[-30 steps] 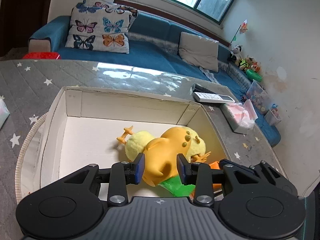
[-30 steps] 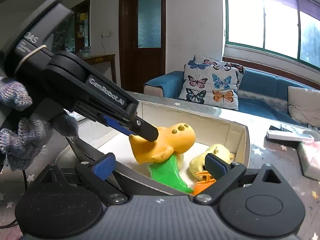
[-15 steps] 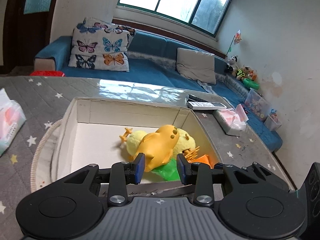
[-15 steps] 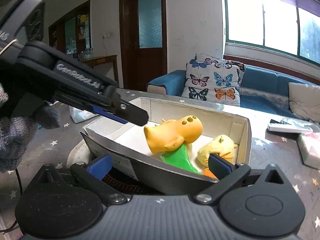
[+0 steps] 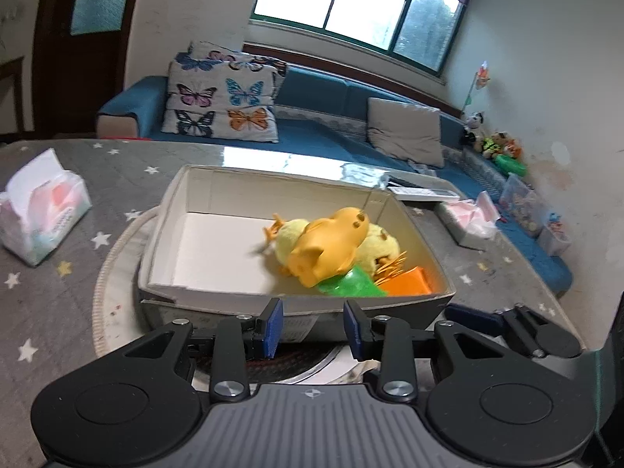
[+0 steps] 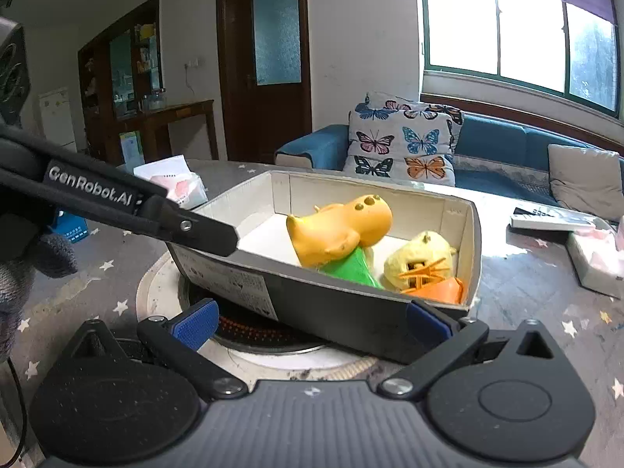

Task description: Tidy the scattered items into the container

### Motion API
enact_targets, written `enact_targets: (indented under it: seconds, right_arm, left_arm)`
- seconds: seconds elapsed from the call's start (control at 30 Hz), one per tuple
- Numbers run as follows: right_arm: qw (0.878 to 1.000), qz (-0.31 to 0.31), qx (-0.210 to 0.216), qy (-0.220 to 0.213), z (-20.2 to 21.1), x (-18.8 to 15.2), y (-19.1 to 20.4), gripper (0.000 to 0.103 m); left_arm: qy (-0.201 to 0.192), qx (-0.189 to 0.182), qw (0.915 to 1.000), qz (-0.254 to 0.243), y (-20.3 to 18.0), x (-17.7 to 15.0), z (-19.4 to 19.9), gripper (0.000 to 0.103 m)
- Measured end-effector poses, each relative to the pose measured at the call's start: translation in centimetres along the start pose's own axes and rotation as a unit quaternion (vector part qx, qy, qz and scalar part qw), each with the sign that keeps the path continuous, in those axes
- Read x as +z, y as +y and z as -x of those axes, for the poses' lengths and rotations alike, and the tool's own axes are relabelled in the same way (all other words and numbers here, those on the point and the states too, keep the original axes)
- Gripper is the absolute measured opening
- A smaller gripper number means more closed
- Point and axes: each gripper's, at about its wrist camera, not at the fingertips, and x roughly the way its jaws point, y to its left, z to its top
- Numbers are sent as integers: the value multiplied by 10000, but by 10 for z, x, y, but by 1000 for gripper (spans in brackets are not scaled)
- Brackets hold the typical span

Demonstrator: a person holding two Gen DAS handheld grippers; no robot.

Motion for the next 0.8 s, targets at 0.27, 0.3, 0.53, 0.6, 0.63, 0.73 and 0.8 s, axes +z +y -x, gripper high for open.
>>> enact_targets:
  seconds: [0.27,0.3,0.53,0.6,0.63,0.73,0.8]
  right_arm:
    - [9994,-184,-206,185,2,-12,2,103]
    - [9994,-193,-183,226,3,-15,3,103]
    - [9986,-328,-229,342,5,-29,9,103]
    - [9984,-337,-276,367,6,-31,10,103]
    - [9982,-346,-302,382,6,-33,10,103]
    - [9978,-403,-311,415,8,-36,11,103]
    - [9976,-448,-301,440,8,-38,12,103]
  left_arm:
    - [28,248,9997,51,-3,-23,7,36]
    - [42,280,9996,56,-4,-26,8,36]
    - [129,561,9983,68,-6,-42,11,38]
    - [159,556,9983,106,-6,-45,12,38]
    - [162,568,9982,114,-6,-47,13,38]
    - [215,656,9976,90,-8,-51,14,38]
    - [242,681,9973,91,-9,-54,14,38]
